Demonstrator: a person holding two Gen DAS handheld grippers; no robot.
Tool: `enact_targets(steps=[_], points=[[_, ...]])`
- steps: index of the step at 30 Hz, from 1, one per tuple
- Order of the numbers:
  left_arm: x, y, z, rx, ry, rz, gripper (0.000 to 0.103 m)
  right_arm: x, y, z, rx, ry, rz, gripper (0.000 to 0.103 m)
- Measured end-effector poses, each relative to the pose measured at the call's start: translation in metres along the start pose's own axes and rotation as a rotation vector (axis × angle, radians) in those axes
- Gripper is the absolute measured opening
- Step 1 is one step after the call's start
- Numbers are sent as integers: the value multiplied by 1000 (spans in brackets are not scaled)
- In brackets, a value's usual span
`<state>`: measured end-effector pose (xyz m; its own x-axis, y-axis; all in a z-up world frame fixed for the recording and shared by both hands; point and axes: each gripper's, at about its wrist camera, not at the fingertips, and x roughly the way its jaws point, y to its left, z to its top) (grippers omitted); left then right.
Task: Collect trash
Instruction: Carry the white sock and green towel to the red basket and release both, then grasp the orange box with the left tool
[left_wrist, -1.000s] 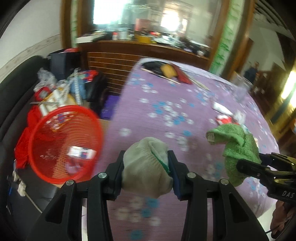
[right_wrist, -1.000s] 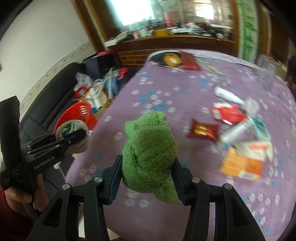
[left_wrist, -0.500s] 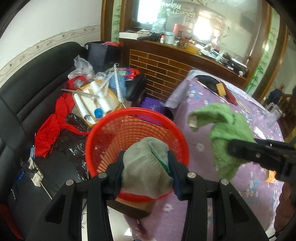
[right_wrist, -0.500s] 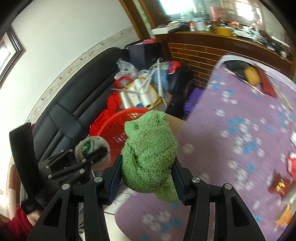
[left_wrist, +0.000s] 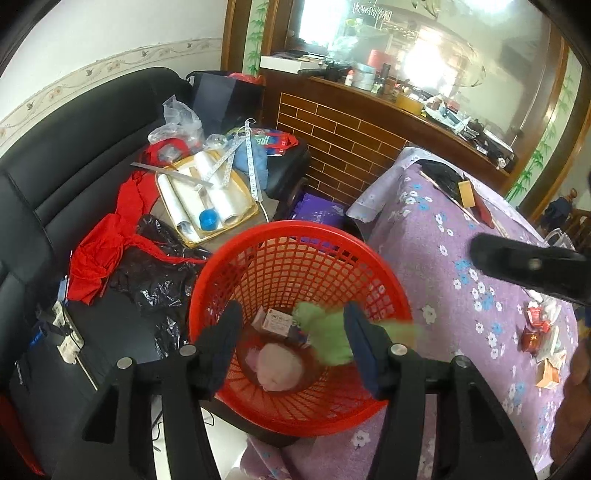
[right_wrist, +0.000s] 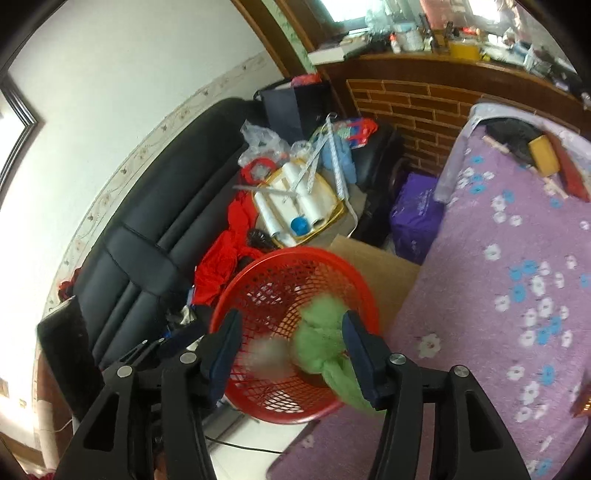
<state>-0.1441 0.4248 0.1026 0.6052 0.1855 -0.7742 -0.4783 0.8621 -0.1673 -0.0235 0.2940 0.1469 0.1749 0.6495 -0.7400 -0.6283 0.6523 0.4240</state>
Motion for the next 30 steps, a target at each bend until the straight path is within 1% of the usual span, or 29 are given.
enact_targets(steps=[2, 5, 8, 11, 17, 18, 22, 25, 27, 30], points=[[-4, -5, -2, 6, -1, -17, 55, -18, -9, -8, 9, -17, -7, 61], [-13, -25, -9, 47, -12, -35, 55, -44, -29, -30, 44, -32, -33, 61], [-19, -57, -19, 112, -9, -70, 56, -67, -54, -57, 90, -39, -79, 61], [-20, -98, -35, 189, 14, -126, 56, -91, -84, -87, 155, -42, -117, 61], [-20, -172, -65, 317, 63, -220, 56, -151, -164, -150, 345, -71, -222, 61], [-21, -189, -71, 344, 72, -242, 56, -162, -178, -159, 374, -82, -242, 61], [-27, -233, -90, 406, 94, -299, 56, -204, -227, -188, 489, -121, -302, 61], [-30, -256, -102, 430, 112, -319, 56, -229, -269, -206, 539, -140, -387, 61], [-33, -269, -111, 450, 123, -323, 56, -241, -303, -218, 582, -136, -435, 61], [-37, -279, -121, 473, 125, -308, 56, -250, -342, -228, 615, -141, -472, 61]])
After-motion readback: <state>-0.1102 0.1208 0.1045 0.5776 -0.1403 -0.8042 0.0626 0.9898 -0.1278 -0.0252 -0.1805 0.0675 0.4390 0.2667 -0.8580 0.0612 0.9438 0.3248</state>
